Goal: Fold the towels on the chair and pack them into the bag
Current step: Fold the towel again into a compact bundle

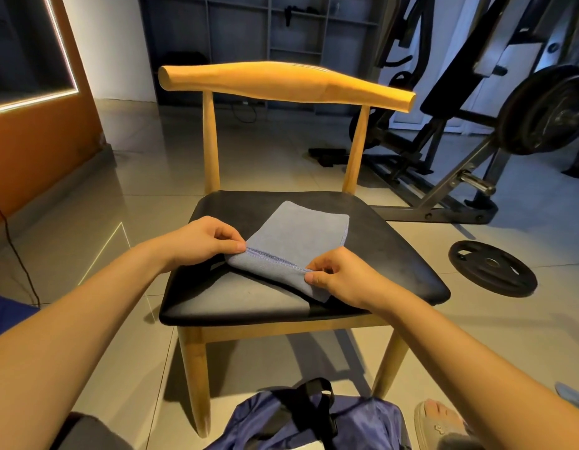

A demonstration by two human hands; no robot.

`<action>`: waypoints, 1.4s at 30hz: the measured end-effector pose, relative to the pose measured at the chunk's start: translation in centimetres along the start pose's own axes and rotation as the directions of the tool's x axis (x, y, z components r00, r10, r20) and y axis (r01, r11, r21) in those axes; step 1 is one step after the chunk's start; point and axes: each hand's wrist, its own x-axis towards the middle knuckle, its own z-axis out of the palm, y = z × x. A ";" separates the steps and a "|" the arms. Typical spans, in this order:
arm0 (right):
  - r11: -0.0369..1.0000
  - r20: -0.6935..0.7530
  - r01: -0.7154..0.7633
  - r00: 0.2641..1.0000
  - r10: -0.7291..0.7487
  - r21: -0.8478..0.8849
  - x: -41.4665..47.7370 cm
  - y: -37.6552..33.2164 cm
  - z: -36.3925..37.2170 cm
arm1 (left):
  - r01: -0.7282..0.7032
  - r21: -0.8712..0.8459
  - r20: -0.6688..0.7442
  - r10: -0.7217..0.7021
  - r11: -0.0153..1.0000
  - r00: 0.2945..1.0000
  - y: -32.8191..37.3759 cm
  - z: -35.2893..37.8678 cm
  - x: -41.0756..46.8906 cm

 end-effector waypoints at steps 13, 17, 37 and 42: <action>0.984 -0.117 -0.165 0.978 0.172 0.068 0.4 0.2 0.3 | -0.015 0.037 -0.197 0.022 0.999 0.980 -0.7 1.4 1.5; 0.980 -0.209 -0.200 0.959 0.191 -0.019 0.4 0.1 0.8 | -0.059 0.087 -0.231 0.077 0.995 0.970 -0.9 1.9 1.5; 0.793 -0.172 0.242 0.902 -0.396 -0.559 -2.0 1.1 2.3 | -0.182 0.285 -0.036 0.200 0.941 0.979 -0.4 1.1 0.4; 0.900 -0.211 0.141 0.946 -0.246 -0.413 -1.7 0.9 1.7 | -0.167 0.123 -0.038 0.173 0.978 0.984 -0.3 1.7 0.6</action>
